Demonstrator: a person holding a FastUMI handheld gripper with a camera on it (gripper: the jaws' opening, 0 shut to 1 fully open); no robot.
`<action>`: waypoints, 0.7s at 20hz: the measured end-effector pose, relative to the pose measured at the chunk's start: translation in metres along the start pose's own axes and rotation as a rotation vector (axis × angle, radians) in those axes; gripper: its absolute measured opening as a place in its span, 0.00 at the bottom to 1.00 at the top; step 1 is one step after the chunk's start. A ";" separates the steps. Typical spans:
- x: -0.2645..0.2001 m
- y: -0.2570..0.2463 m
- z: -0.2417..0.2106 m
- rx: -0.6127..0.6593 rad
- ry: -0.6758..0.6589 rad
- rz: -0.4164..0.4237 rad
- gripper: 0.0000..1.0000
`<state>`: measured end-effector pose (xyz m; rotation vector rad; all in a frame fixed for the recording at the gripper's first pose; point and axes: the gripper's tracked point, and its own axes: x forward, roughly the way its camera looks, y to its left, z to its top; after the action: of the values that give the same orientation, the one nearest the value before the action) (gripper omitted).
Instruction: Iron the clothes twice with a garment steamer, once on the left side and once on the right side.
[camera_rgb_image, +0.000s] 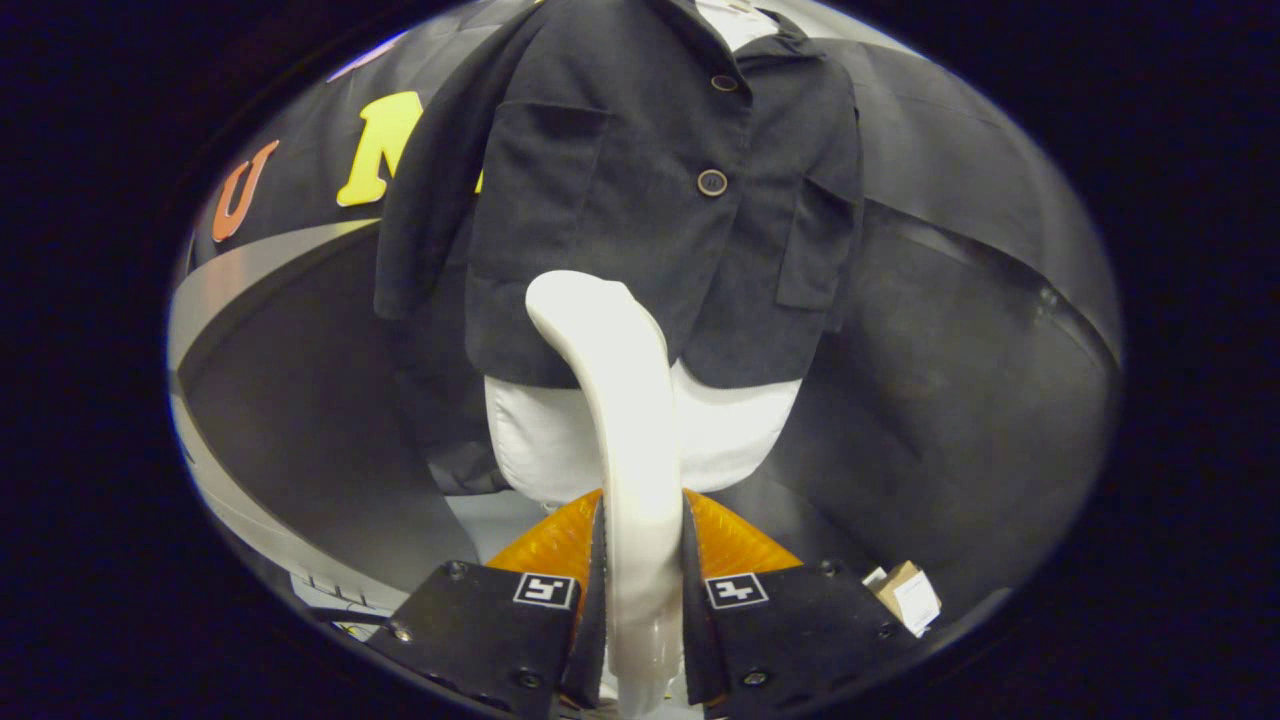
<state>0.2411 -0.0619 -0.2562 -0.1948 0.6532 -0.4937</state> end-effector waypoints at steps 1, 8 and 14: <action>0.001 0.002 -0.004 0.002 0.010 -0.003 0.34; -0.018 -0.004 -0.004 0.073 -0.014 -0.057 0.34; -0.075 -0.076 0.073 0.204 -0.184 -0.146 0.34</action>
<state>0.2061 -0.0892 -0.1342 -0.0940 0.4068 -0.6708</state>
